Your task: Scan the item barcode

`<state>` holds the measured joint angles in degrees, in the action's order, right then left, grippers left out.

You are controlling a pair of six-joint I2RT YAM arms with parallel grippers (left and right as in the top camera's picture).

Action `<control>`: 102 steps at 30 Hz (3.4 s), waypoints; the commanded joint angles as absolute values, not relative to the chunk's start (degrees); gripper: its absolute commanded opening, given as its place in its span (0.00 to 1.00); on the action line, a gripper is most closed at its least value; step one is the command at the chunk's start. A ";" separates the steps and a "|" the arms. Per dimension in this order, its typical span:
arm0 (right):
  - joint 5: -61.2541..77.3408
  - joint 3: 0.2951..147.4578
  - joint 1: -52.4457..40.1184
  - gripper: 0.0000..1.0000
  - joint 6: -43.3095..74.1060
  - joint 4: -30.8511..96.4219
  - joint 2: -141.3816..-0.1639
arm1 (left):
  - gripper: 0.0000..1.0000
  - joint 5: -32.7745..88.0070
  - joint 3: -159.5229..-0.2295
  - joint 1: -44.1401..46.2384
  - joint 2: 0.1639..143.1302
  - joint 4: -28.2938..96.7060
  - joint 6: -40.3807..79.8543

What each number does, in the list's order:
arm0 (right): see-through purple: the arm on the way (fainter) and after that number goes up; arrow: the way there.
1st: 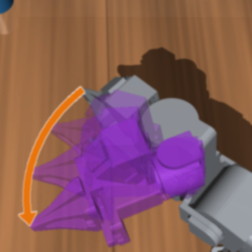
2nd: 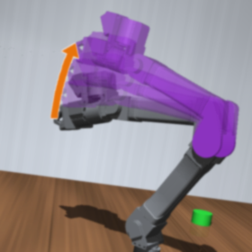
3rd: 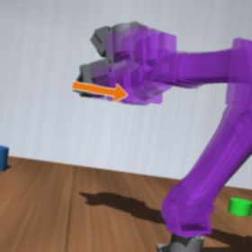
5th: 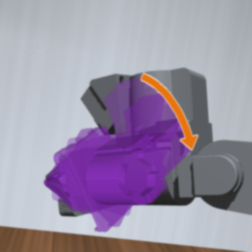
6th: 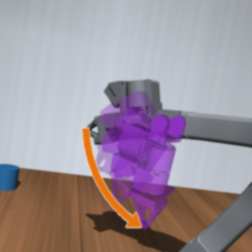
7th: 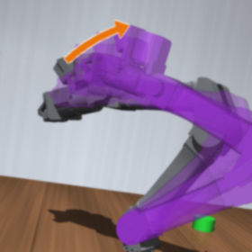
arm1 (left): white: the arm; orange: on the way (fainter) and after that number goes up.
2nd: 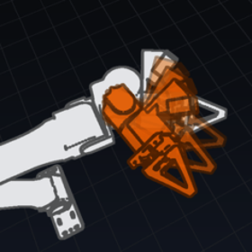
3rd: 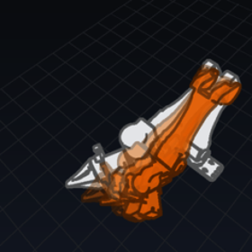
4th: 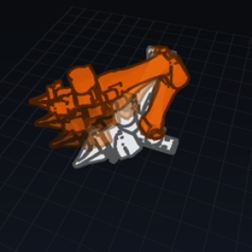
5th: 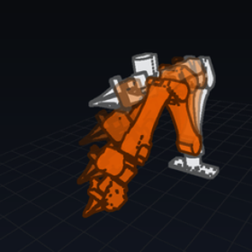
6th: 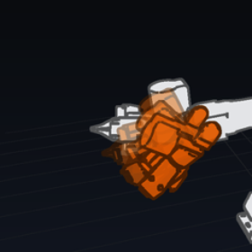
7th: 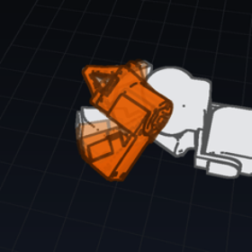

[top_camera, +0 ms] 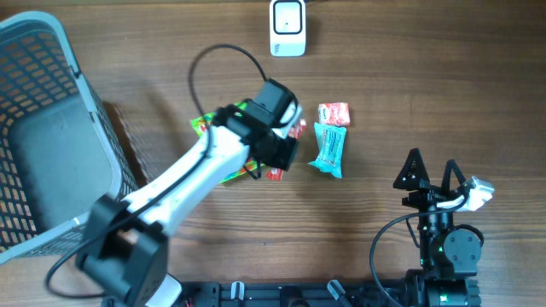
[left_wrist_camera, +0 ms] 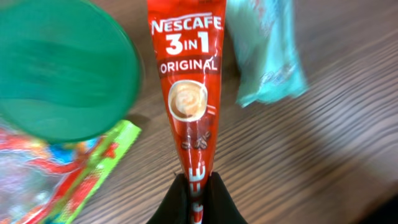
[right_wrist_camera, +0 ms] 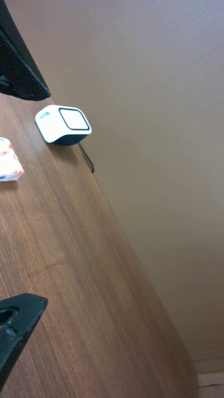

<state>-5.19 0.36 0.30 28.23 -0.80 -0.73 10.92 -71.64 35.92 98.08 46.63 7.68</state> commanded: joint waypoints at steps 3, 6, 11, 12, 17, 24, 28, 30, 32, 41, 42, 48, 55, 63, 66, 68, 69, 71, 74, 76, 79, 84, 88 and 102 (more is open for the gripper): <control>-5.56 0.30 0.08 1.00 27.40 -0.93 -0.25 | 0.04 10.37 -66.48 42.30 104.01 40.84 3.42; -5.56 0.30 0.05 1.00 27.38 -0.93 -0.25 | 0.04 10.35 -63.53 42.22 104.31 36.32 3.42; -5.56 0.30 0.08 1.00 27.40 -0.93 -0.25 | 0.70 4.84 -63.09 42.22 103.98 36.16 6.50; -5.56 0.30 0.08 1.00 27.38 -0.93 -0.25 | 0.90 4.80 -63.86 42.22 103.39 37.23 6.46; -5.56 0.30 0.08 1.00 27.38 -0.93 -0.25 | 1.00 0.01 -72.64 42.22 95.07 44.82 6.44; -5.56 0.30 0.08 1.00 27.38 -0.93 -0.25 | 1.00 -12.32 -80.93 41.69 78.96 48.36 6.42; -5.56 0.30 0.05 1.00 27.38 -0.93 -0.25 | 1.00 -12.29 -80.93 35.44 70.87 48.49 8.58; -5.56 0.30 0.08 1.00 27.40 -0.93 -0.25 | 1.00 -12.27 -80.93 28.29 68.12 48.42 12.93; -5.56 0.30 0.08 1.00 27.38 -0.93 -0.25 | 1.00 -10.76 -80.93 20.95 66.37 48.25 17.32; -5.56 0.30 0.08 1.00 27.38 -0.93 -0.25 | 1.00 -1.28 -80.90 -12.84 64.58 54.17 39.88; -5.56 0.30 0.05 1.00 27.38 -0.93 -0.25 | 1.00 0.60 -80.90 -14.55 64.36 54.13 39.88; -5.56 0.30 0.08 1.00 27.38 -0.93 -0.25 | 1.00 -0.89 -80.88 -22.98 64.71 58.92 45.30; -5.56 0.30 0.05 1.00 27.40 -0.93 -0.25 | 1.00 -0.89 -76.69 -31.48 74.96 62.39 45.47; -5.56 0.30 0.08 1.00 27.38 -0.93 -0.25 | 1.00 10.66 -76.05 -29.45 95.00 49.39 37.58; -5.56 0.30 0.08 1.00 27.40 -0.93 -0.25 | 1.00 17.34 -76.05 -27.40 98.56 46.41 31.46; -5.56 0.30 0.08 1.00 27.40 -0.93 -0.25 | 1.00 18.41 -76.05 -25.19 99.42 44.99 27.94; -5.56 0.30 0.08 1.00 27.38 -0.93 -0.25 | 1.00 18.44 -76.07 -23.86 99.46 44.23 26.20; -5.56 0.30 0.08 1.00 27.38 -0.93 -0.25 | 1.00 18.65 -76.07 -20.58 99.44 42.76 21.96; -5.56 0.30 0.08 1.00 27.38 -0.93 -0.25 | 1.00 18.63 -76.07 -15.97 99.44 42.92 10.94; -5.56 0.30 0.08 1.00 27.40 -0.93 -0.25 | 1.00 18.57 -76.07 -14.33 99.44 43.90 5.76; -5.56 0.30 0.08 1.00 27.38 -0.93 -0.25 | 1.00 17.65 -76.07 -14.61 99.44 44.05 5.43; -5.56 0.30 0.08 1.00 27.40 -0.93 -0.25 | 1.00 5.82 -76.07 -20.05 99.44 48.69 16.12; -5.56 0.30 0.08 1.00 27.38 -0.93 -0.25 | 1.00 -1.13 -76.07 -22.70 99.44 53.84 24.99; -5.56 0.30 0.05 1.00 27.38 -0.93 -0.25 | 1.00 -24.95 -76.07 -29.52 99.44 55.24 27.97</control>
<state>-5.19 0.36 0.30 28.23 -0.82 -0.73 -17.93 -76.34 -26.92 99.44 55.77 26.50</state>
